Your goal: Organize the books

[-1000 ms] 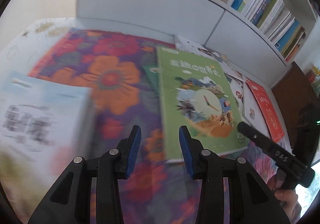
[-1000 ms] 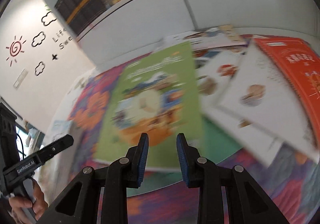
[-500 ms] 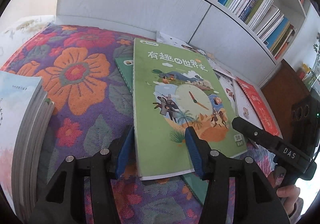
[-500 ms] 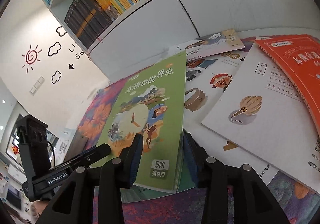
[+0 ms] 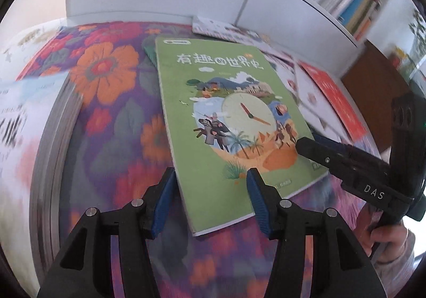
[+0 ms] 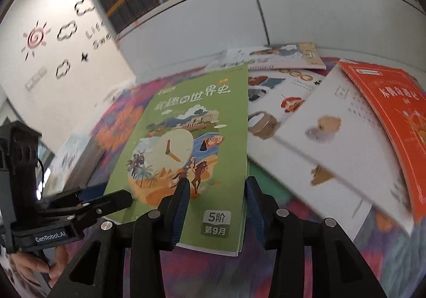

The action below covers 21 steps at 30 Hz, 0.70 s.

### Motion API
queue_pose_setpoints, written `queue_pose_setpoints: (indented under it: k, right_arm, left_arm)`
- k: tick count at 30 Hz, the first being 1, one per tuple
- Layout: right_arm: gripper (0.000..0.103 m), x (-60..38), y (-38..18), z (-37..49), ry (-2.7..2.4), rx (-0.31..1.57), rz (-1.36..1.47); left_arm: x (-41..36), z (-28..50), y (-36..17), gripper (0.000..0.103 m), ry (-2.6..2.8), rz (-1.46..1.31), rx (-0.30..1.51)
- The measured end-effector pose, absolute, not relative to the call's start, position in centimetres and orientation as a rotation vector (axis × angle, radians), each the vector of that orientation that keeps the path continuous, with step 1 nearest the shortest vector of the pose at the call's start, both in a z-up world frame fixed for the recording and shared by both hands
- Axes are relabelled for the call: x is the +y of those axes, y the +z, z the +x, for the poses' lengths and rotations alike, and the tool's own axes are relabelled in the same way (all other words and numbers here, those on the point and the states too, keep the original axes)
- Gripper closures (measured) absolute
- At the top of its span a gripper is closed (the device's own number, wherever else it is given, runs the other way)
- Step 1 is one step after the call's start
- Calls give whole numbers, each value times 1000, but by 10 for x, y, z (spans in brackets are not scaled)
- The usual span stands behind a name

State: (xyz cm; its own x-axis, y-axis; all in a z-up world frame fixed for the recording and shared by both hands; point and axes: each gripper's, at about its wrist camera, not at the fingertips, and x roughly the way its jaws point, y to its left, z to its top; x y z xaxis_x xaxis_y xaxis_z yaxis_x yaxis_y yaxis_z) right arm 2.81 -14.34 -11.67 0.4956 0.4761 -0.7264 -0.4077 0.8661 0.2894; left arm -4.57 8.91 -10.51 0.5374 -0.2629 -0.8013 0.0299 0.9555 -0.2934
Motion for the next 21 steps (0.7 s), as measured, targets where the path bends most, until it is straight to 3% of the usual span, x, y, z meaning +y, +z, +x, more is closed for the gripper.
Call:
queue_pose_setpoints:
  k: [12,20,21]
  right_arm:
    - [60,-184,-114,-123,708,1152,44]
    - [64,-211,-139,-83,872,1200,304]
    - [64,-212,-141,-76,889,1199,327]
  left_arm:
    - [77,-188,-102,53,-310,-265,1053]
    - [111,-144,-113,62,-377,-446,1093]
    - [116,-142,-116,68,-381,-478,1097]
